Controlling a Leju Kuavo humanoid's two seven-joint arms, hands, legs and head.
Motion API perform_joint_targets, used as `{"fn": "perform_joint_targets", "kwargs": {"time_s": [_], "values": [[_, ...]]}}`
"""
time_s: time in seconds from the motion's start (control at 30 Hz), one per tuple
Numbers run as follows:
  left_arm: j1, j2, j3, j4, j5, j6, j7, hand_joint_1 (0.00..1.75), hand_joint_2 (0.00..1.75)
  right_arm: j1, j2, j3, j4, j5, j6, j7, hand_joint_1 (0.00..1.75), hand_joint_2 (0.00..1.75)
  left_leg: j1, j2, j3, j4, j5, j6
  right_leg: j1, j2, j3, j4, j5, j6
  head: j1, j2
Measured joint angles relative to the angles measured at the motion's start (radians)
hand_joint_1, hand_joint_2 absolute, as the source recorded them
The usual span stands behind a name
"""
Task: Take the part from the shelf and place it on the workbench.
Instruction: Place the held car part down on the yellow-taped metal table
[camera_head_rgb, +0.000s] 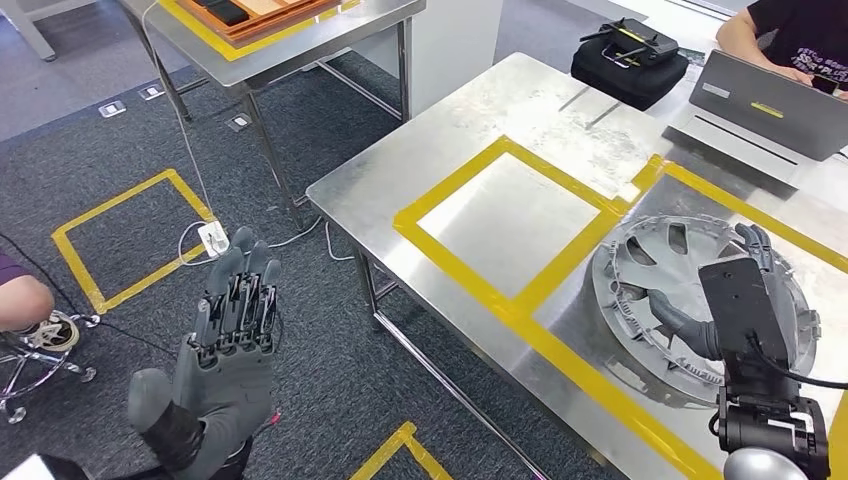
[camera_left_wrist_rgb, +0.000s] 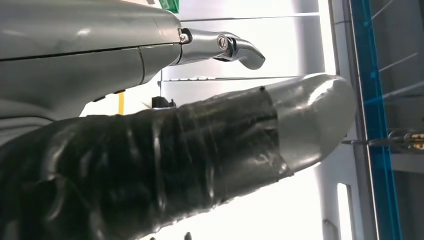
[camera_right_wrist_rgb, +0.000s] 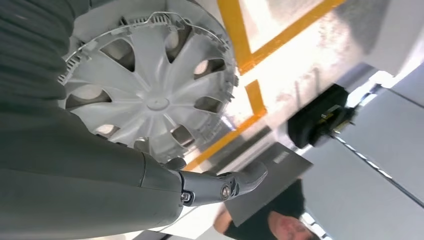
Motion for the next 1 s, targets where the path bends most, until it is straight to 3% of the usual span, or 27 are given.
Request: {"fn": "perform_joint_targets", "kwargs": {"time_s": [0.03,0.1,0.17,0.2,0.27,0.33,0.4,0.43,0.47,0.53,0.6,0.67,0.7,0.77,0.83,0.9,0.93,1.0], "values": [[0.001,0.001,0.0,-0.002,-0.004,0.006,0.003,0.0,0.0,0.008,0.007,0.004,-0.016,0.007,-0.005,-0.013,0.0,1.75,0.0,0.008,-0.001,0.012,-0.01,-0.009,0.002,-0.018,0.027,-0.05,0.013,-0.002,0.004,0.0],[0.006,0.005,0.0,-0.008,-0.014,0.019,0.008,0.0,0.0,0.032,0.022,0.015,-0.049,0.023,-0.016,-0.036,0.0,1.75,-0.005,0.025,-0.002,0.027,-0.023,-0.024,0.01,-0.031,0.046,-0.08,0.007,-0.022,0.004,0.0],[0.011,0.009,0.0,-0.014,-0.02,0.029,0.013,0.0,0.0,0.059,0.036,0.029,-0.082,0.039,-0.027,-0.055,0.0,1.75,-0.005,0.045,0.0,0.03,-0.03,-0.035,0.011,-0.002,0.045,-0.076,0.007,-0.046,-0.008,0.0],[0.012,0.011,0.0,-0.016,-0.023,0.033,0.015,0.0,0.0,0.071,0.043,0.035,-0.097,0.045,-0.031,-0.064,0.0,1.75,-0.002,0.039,-0.001,0.036,-0.04,-0.041,0.01,0.011,0.045,-0.077,0.007,-0.053,-0.013,0.0],[0.014,0.016,0.0,-0.021,-0.025,0.041,0.018,0.0,0.0,0.086,0.054,0.047,-0.123,0.055,-0.037,-0.078,0.0,1.75,0.004,-0.009,-0.029,0.1,-0.083,-0.049,0.008,0.036,0.047,-0.079,0.009,-0.066,-0.023,0.0],[0.018,0.021,-0.001,-0.025,-0.026,0.046,0.018,0.0,0.0,0.099,0.065,0.06,-0.143,0.064,-0.04,-0.088,0.0,1.75,0.006,-0.062,-0.096,0.236,-0.141,-0.05,0.009,0.063,0.046,-0.08,0.01,-0.072,-0.037,0.0],[0.019,0.027,-0.001,-0.025,-0.026,0.049,0.019,0.0,0.0,0.113,0.076,0.072,-0.156,0.07,-0.041,-0.092,0.0,1.75,0.005,-0.077,-0.149,0.325,-0.157,-0.045,0.012,0.094,0.045,-0.08,0.011,-0.075,-0.046,0.0],[0.02,0.029,-0.001,-0.025,-0.026,0.049,0.019,0.0,0.0,0.118,0.08,0.077,-0.161,0.071,-0.042,-0.093,0.0,1.75,0.005,-0.08,-0.151,0.317,-0.138,-0.04,0.013,0.109,0.045,-0.08,0.011,-0.075,-0.049,0.0],[0.02,0.031,-0.001,-0.025,-0.026,0.049,0.019,0.0,0.0,0.121,0.084,0.08,-0.167,0.072,-0.042,-0.093,0.0,1.75,0.005,-0.088,-0.133,0.27,-0.105,-0.033,0.013,0.126,0.045,-0.079,0.012,-0.074,-0.052,0.0],[0.02,0.033,-0.001,-0.027,-0.028,0.051,0.019,0.0,0.0,0.125,0.09,0.086,-0.178,0.078,-0.043,-0.096,0.0,1.75,0.006,-0.138,-0.071,0.135,-0.045,-0.02,0.014,0.157,0.044,-0.078,0.014,-0.068,-0.059,0.0],[0.02,0.035,-0.001,-0.03,-0.03,0.055,0.019,0.0,0.0,0.132,0.095,0.094,-0.189,0.087,-0.045,-0.101,0.0,1.75,0.006,-0.175,-0.03,0.057,-0.026,-0.017,0.012,0.183,0.039,-0.078,0.017,-0.057,-0.062,0.0],[0.02,0.036,-0.001,-0.031,-0.032,0.06,0.02,0.0,0.0,0.14,0.099,0.103,-0.199,0.098,-0.046,-0.106,0.0,1.75,0.004,-0.158,-0.019,0.046,-0.024,-0.015,0.007,0.21,0.029,-0.084,0.024,-0.042,-0.061,0.0],[0.02,0.036,-0.001,-0.031,-0.033,0.062,0.021,0.0,0.0,0.145,0.1,0.107,-0.205,0.104,-0.046,-0.107,0.0,1.75,0.004,-0.143,-0.015,0.042,-0.02,-0.01,0.007,0.205,0.023,-0.082,0.024,-0.036,-0.061,0.0],[0.019,0.036,-0.001,-0.033,-0.035,0.066,0.023,0.0,0.0,0.148,0.103,0.114,-0.215,0.113,-0.048,-0.107,0.0,1.75,0.005,-0.112,-0.013,0.034,-0.012,0.002,0.012,0.146,-0.006,-0.033,-0.006,-0.029,-0.048,0.0],[0.022,0.037,0.0,-0.036,-0.037,0.068,0.025,0.0,0.0,0.147,0.105,0.122,-0.22,0.117,-0.049,-0.107,0.0,1.75,-0.001,-0.08,-0.015,0.033,-0.012,0.009,0.016,0.072,-0.055,0.087,-0.074,-0.026,-0.032,0.0],[0.025,0.038,0.0,-0.037,-0.037,0.069,0.026,0.0,0.0,0.149,0.109,0.13,-0.222,0.117,-0.049,-0.107,0.0,1.75,-0.007,-0.045,-0.018,0.033,-0.014,0.013,0.015,0.052,-0.09,0.185,-0.115,-0.024,-0.023,0.0],[0.026,0.038,0.0,-0.037,-0.037,0.069,0.026,0.0,0.0,0.151,0.109,0.133,-0.222,0.117,-0.049,-0.107,0.0,1.75,-0.01,-0.029,-0.019,0.033,-0.014,0.014,0.016,0.048,-0.083,0.186,-0.111,-0.026,-0.019,0.0],[0.026,0.039,0.0,-0.038,-0.037,0.069,0.027,0.0,0.0,0.151,0.111,0.138,-0.226,0.118,-0.049,-0.106,0.0,1.75,-0.017,0.001,-0.017,0.033,-0.016,0.016,0.024,0.027,-0.014,0.081,-0.063,-0.039,-0.011,0.0]]}}
